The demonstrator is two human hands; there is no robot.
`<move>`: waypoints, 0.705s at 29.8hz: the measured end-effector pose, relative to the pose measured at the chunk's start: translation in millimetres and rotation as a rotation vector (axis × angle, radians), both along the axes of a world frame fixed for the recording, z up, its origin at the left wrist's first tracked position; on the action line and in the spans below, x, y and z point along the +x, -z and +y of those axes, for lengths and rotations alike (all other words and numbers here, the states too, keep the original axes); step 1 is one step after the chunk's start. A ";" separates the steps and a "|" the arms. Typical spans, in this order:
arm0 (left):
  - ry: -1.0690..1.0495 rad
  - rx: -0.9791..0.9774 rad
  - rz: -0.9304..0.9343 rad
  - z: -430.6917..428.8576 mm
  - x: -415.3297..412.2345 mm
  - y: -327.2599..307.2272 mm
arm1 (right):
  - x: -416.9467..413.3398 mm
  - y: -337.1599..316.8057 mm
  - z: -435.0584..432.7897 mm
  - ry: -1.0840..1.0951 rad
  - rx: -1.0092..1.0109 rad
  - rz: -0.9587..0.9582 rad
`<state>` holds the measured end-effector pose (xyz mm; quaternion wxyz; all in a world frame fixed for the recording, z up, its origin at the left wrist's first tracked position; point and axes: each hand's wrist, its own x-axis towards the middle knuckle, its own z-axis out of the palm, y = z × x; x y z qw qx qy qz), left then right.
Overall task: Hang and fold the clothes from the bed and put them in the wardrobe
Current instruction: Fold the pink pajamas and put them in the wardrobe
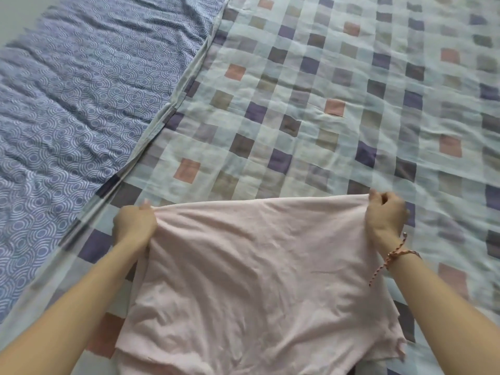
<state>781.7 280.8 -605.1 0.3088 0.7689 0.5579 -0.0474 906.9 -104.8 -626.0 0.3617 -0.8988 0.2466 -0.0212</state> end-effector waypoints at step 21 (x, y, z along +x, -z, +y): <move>1.349 0.514 -0.447 -125.7 -40.8 42.7 | -82.3 -0.7 -15.9 -0.208 -0.101 0.500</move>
